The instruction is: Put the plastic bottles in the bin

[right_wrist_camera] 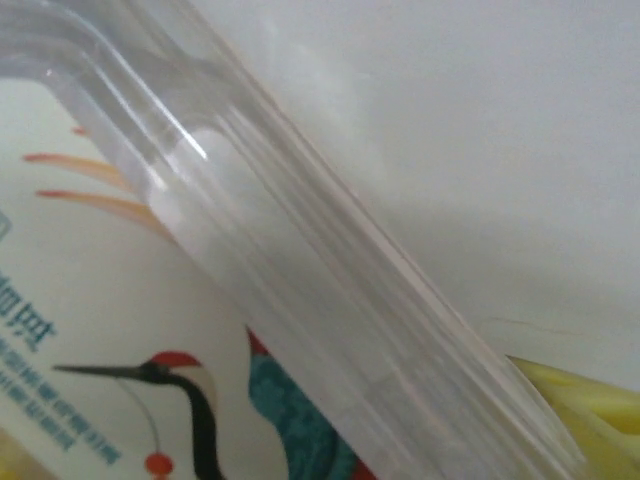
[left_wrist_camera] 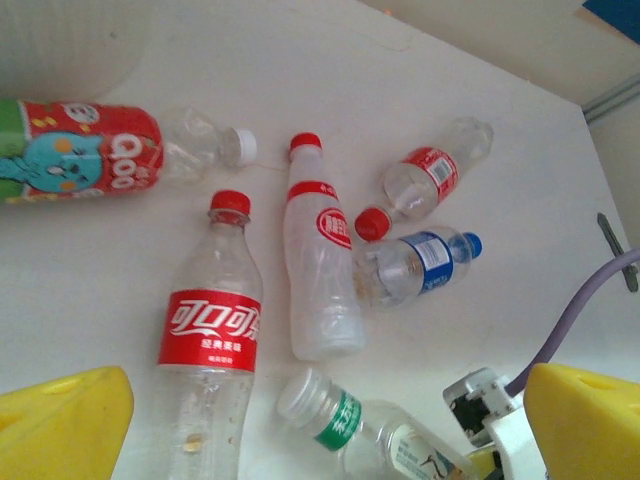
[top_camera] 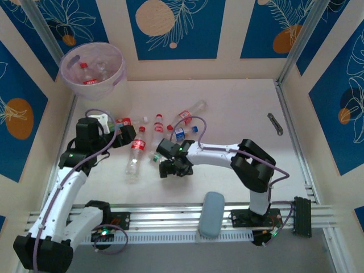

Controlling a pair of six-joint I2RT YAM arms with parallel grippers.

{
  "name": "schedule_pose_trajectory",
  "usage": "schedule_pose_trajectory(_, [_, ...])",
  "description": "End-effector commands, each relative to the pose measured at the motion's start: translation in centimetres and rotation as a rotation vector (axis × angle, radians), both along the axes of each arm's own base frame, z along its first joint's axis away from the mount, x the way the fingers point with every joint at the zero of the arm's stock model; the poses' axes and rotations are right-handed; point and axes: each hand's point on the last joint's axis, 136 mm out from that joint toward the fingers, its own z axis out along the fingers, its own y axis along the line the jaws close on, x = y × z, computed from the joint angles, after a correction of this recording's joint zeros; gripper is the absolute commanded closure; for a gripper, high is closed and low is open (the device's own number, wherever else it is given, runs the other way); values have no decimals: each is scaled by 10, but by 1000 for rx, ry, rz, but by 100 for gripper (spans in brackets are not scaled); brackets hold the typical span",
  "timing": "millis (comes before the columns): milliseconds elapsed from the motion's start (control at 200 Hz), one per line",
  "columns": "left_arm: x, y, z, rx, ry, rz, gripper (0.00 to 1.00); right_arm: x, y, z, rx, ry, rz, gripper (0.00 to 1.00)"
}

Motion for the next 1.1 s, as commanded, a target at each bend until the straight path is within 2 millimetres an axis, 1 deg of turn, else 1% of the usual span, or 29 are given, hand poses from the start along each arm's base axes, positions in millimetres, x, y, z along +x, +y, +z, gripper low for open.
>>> schedule_pose_trajectory(0, [2,-15,-2,-44,-2,-39,0,2,-16,10,-17,-22,27,13])
schedule_pose_trajectory(90, [4,-20,-2,-59,-4,-53,0,1,-17,19,-3,-37,95,10])
schedule_pose_trajectory(165, [6,-23,-1,-68,-8,-61,0,-2,-12,31,30,-62,220,7])
schedule_pose_trajectory(245, [8,-22,-1,-64,-7,-61,0,-1,-16,38,6,-86,309,4])
schedule_pose_trajectory(330, [8,-24,-2,-70,-5,-69,0,4,-22,38,-29,-91,376,2])
schedule_pose_trajectory(455, [7,-27,-2,-85,-5,-79,0,15,-22,39,-36,-116,459,0])
schedule_pose_trajectory(575, [6,-28,-2,-85,-3,-85,0,28,-25,42,-93,-161,557,1])
schedule_pose_trajectory(705, [5,-28,-2,-88,-2,-86,0,34,-27,46,-120,-197,692,1])
schedule_pose_trajectory(815, [5,-28,-2,-90,-6,-89,0,33,-18,50,-55,-231,834,1])
schedule_pose_trajectory(900, [6,-28,-1,-90,-7,-90,0,34,-13,52,-35,-263,940,1])
schedule_pose_trajectory(980, [5,-28,-1,-88,-10,-89,0,40,-6,56,-13,-315,1014,1])
schedule_pose_trajectory(1095, [5,-28,-1,-83,-10,-95,0,54,1,64,15,-399,1080,1])
